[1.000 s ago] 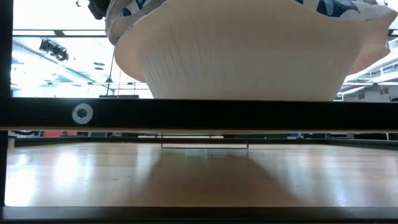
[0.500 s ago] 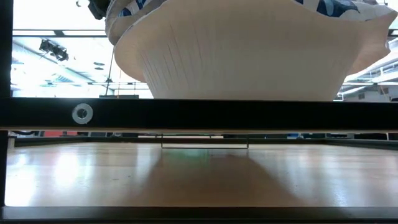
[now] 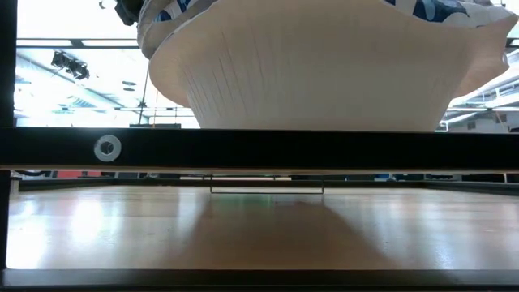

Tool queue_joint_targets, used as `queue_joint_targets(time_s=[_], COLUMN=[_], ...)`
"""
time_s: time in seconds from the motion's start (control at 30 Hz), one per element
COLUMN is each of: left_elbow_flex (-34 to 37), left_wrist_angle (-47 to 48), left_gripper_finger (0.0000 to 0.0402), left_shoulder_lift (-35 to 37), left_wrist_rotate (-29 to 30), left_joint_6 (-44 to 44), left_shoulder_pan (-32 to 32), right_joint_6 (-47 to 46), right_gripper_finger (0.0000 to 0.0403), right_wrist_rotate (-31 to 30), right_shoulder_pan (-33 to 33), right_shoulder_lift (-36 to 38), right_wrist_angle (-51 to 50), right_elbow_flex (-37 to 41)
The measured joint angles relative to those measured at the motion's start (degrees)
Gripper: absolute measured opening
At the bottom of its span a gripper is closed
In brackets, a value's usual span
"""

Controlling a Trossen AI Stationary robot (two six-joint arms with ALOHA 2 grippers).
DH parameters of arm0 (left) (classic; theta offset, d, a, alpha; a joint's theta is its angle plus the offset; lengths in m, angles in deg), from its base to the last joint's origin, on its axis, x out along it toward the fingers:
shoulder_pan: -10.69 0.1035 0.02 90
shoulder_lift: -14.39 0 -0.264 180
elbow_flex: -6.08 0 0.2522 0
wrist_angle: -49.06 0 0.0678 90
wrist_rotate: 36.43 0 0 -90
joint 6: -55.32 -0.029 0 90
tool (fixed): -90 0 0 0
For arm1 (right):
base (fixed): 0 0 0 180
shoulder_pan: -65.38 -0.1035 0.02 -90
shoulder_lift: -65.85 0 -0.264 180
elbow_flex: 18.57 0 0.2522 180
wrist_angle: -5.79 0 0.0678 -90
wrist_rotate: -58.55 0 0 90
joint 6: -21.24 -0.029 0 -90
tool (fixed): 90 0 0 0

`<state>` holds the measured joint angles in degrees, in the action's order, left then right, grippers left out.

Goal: Place and stack plates onto a shelf
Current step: Return to Home Position

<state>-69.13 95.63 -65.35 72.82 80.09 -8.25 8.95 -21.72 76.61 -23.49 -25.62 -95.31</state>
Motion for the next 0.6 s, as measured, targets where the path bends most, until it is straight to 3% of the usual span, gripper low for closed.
queue_joint_targets(time_s=[0.4,0.6], left_elbow_flex=[0.0,0.0], left_wrist_angle=[-0.2,-3.4], left_gripper_finger=[0.0172,0.0172], left_shoulder_lift=[0.0,0.0], left_wrist_rotate=[0.0,0.0], left_joint_6=[0.0,-4.3], left_shoulder_pan=[0.0,0.2], right_joint_6=[0.0,0.0], right_gripper_finger=[0.0115,0.0086], right_wrist_rotate=[0.0,2.5], right_shoulder_pan=[0.0,0.0], right_shoulder_lift=[0.0,1.3], right_wrist_angle=[0.0,-0.4], right_elbow_flex=[0.0,0.0])
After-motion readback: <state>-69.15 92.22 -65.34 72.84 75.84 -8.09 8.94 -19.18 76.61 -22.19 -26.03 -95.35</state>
